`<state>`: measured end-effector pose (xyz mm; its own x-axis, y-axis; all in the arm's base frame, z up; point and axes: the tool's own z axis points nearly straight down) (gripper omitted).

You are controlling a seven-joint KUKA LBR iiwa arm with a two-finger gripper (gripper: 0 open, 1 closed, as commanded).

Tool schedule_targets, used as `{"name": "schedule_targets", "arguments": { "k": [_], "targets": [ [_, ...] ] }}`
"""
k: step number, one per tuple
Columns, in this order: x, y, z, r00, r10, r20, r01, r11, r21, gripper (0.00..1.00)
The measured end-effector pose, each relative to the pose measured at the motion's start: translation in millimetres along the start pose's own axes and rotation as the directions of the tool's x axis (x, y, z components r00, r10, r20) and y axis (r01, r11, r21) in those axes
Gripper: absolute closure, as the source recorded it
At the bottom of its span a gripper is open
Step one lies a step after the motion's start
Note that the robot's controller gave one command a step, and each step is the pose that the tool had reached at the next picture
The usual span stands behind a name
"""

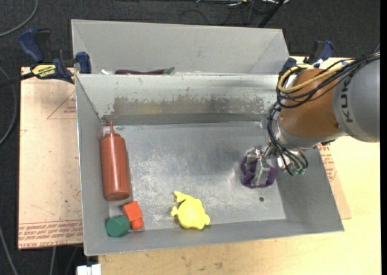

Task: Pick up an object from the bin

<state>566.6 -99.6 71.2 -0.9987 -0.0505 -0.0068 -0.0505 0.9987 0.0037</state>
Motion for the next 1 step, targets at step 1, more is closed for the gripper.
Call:
{"name": "schedule_targets", "arguments": {
  "k": [1],
  "targets": [
    [-30.2,8.1,-133.5,0.999,-0.037,0.005,0.037,0.999,0.000,1.00]
  ]
}}
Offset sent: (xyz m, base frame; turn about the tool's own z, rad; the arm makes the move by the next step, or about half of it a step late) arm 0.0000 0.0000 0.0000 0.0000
